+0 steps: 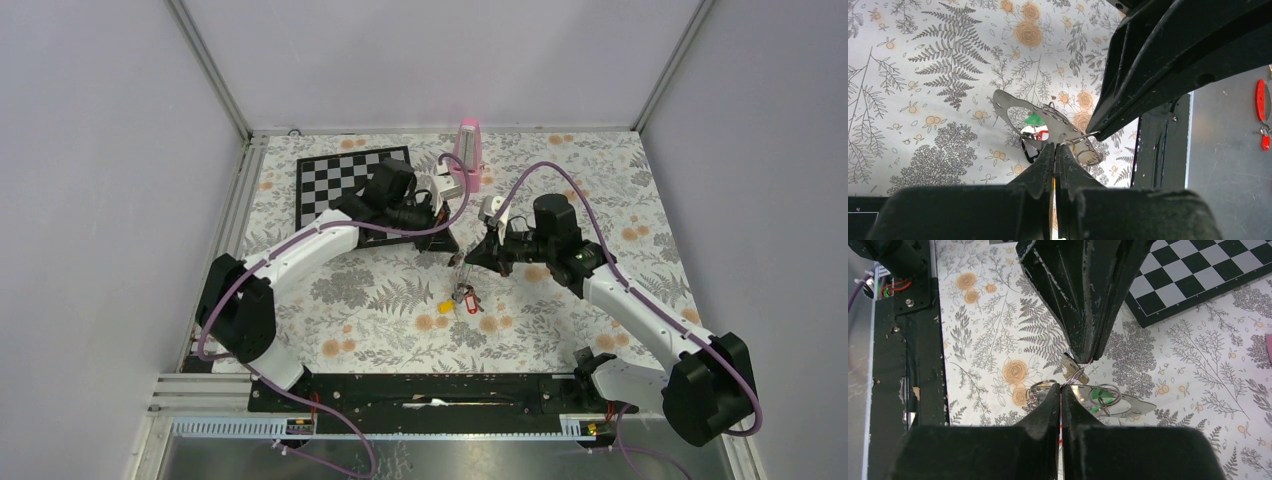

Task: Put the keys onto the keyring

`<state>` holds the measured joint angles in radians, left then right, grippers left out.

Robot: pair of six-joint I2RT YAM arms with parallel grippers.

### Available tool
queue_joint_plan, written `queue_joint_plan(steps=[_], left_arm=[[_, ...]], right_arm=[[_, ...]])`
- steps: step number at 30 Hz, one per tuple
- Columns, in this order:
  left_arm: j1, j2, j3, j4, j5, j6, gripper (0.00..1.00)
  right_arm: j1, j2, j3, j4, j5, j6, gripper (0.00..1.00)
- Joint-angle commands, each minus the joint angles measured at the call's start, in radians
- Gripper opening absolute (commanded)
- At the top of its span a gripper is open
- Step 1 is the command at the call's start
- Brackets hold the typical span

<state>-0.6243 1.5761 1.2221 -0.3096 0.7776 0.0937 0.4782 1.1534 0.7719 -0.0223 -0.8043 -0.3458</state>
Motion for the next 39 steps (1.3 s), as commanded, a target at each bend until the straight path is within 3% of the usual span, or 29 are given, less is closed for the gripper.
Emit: queue_joint_plan(steps=[1, 24, 32, 39], left_arm=[[0.037, 0.027, 0.086, -0.106, -0.017, 0.111, 0.0], [0.038, 0.12, 0.137, -0.155, 0.148, -0.024, 0.01], [0.044, 0.111, 0.148, -0.159, 0.121, -0.01, 0.15], [0.055, 0.078, 0.183, -0.216, 0.094, 0.111, 0.3]], right_arm=[[0.017, -0.034, 0.062, -0.075, -0.065, -0.087, 0.0], [0.017, -0.069, 0.063, -0.045, -0.081, -0.151, 0.0], [0.017, -0.081, 0.069, -0.071, -0.082, -0.163, 0.0], [0.017, -0.084, 0.066, -0.082, -0.094, -0.164, 0.0]])
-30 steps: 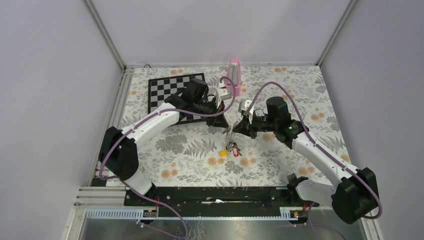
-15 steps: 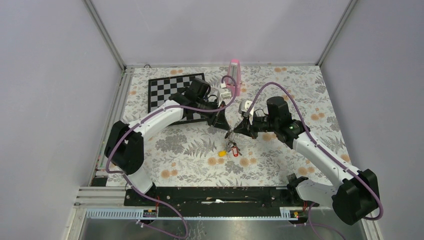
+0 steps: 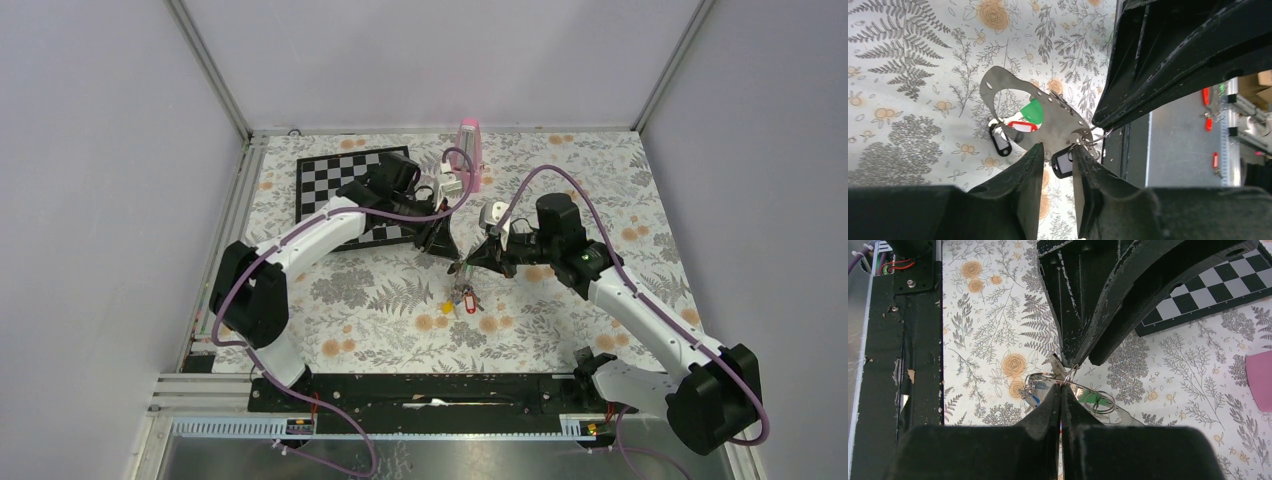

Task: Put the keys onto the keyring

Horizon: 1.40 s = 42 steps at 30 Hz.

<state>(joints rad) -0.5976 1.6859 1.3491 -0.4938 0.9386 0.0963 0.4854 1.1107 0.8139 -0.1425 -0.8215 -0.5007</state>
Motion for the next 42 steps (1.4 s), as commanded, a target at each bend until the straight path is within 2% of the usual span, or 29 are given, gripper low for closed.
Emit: queue_joint_plan(steps=[1, 8, 10, 12, 16, 22, 27, 33, 42], left_arm=[[0.03, -0.038, 0.062, -0.047, -0.07, 0.139, 0.33], [0.03, -0.112, 0.093, -0.152, -0.048, 0.499, 0.47], [0.031, -0.147, 0.081, -0.154, -0.029, 0.59, 0.54], [0.031, -0.174, 0.065, -0.15, 0.003, 0.661, 0.6], [0.029, -0.204, 0.027, -0.108, 0.043, 0.737, 0.64], [0.011, -0.196, 0.003, -0.073, 0.105, 0.717, 0.64], [-0.014, -0.199, -0.041, -0.003, 0.113, 0.596, 0.58], [-0.023, -0.215, -0.071, 0.005, 0.105, 0.533, 0.49], [-0.022, -0.307, -0.143, 0.092, 0.013, 0.492, 0.53]], right_arm=[[0.01, -0.04, 0.028, 0.037, -0.081, -0.008, 0.0], [0.01, -0.03, 0.055, 0.025, -0.128, 0.022, 0.0], [0.01, -0.026, 0.062, 0.026, -0.14, 0.034, 0.0], [0.009, -0.02, 0.067, 0.032, -0.153, 0.049, 0.0], [0.008, -0.006, 0.075, 0.053, -0.178, 0.085, 0.0], [0.006, -0.005, 0.072, 0.072, -0.185, 0.111, 0.0], [0.002, -0.008, 0.067, 0.076, -0.181, 0.116, 0.0], [0.001, -0.009, 0.058, 0.092, -0.168, 0.126, 0.0], [-0.001, -0.003, 0.039, 0.104, -0.141, 0.128, 0.0]])
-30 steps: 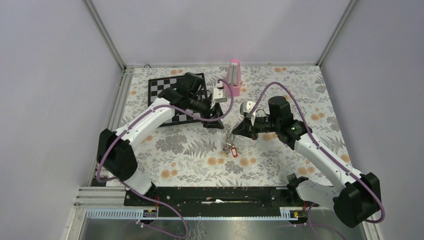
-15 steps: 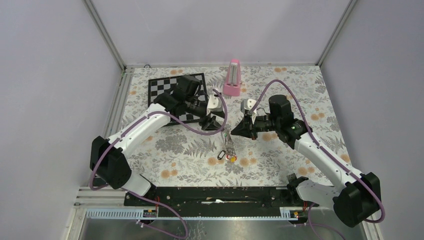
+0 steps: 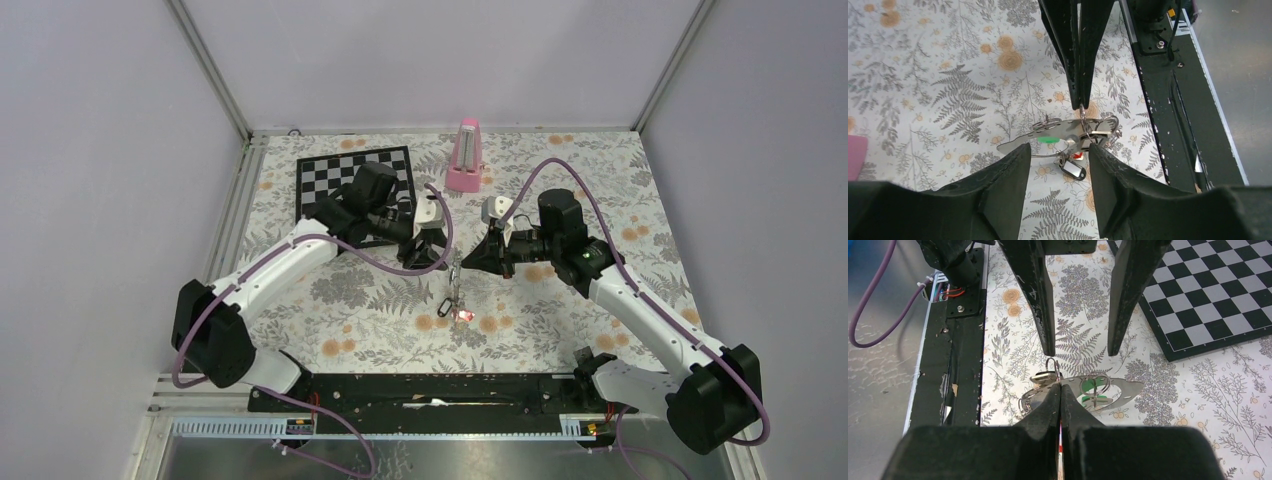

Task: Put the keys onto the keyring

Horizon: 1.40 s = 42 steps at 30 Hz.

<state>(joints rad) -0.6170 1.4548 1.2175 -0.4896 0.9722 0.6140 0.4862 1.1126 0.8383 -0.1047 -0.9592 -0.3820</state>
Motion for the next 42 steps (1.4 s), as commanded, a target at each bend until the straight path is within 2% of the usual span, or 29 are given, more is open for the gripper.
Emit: queue_joint_plan(steps=[1, 7, 15, 29, 35, 42], left_arm=[[-0.003, -0.082, -0.017, 0.088, -0.025, -0.026, 0.53], [-0.004, -0.09, -0.034, 0.086, 0.011, -0.028, 0.52], [-0.01, -0.059, -0.09, 0.243, 0.04, -0.21, 0.45], [-0.027, -0.046, -0.144, 0.326, 0.072, -0.308, 0.37], [-0.033, -0.033, -0.143, 0.338, 0.069, -0.318, 0.27], [-0.035, -0.028, -0.145, 0.337, 0.067, -0.313, 0.08]], right_arm=[[-0.001, -0.005, 0.012, 0.066, -0.002, 0.009, 0.0], [-0.003, 0.001, 0.006, 0.072, 0.004, 0.012, 0.0], [-0.003, 0.005, 0.006, 0.076, 0.006, 0.015, 0.0], [-0.005, 0.001, -0.007, 0.094, 0.013, 0.028, 0.0], [-0.005, 0.0, -0.01, 0.094, 0.013, 0.032, 0.0], [-0.005, 0.0, -0.014, 0.095, 0.012, 0.037, 0.0]])
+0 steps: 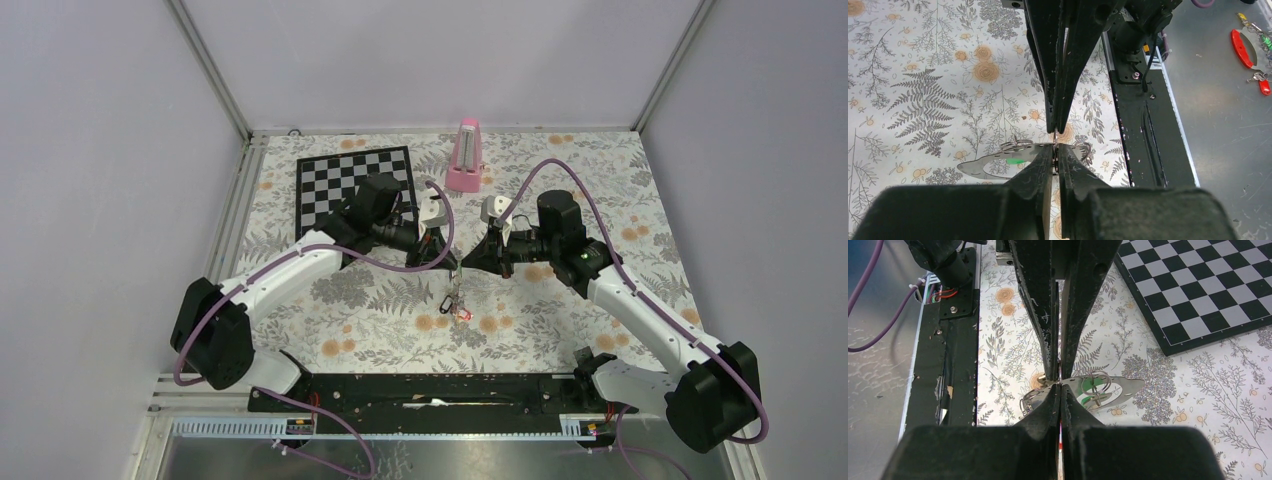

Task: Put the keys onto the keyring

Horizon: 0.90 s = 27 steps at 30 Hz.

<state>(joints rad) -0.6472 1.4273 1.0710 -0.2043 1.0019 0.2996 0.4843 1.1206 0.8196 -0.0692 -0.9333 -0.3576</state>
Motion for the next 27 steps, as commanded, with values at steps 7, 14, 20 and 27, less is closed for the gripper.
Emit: queue_joint_plan(steps=[7, 14, 20, 27], left_arm=[[-0.01, -0.01, 0.065, -0.088, -0.013, 0.108, 0.0], [-0.068, 0.028, 0.249, -0.401, -0.197, 0.292, 0.0], [-0.093, 0.033, 0.357, -0.527, -0.301, 0.347, 0.0], [-0.121, 0.013, 0.404, -0.529, -0.28, 0.336, 0.0]], right_arm=[[-0.006, -0.012, -0.003, 0.059, 0.019, 0.009, 0.02], [-0.017, -0.028, -0.005, 0.06, 0.042, 0.002, 0.25], [-0.034, -0.047, 0.016, 0.057, 0.029, 0.034, 0.43], [-0.038, -0.039, 0.041, 0.117, -0.065, 0.125, 0.52]])
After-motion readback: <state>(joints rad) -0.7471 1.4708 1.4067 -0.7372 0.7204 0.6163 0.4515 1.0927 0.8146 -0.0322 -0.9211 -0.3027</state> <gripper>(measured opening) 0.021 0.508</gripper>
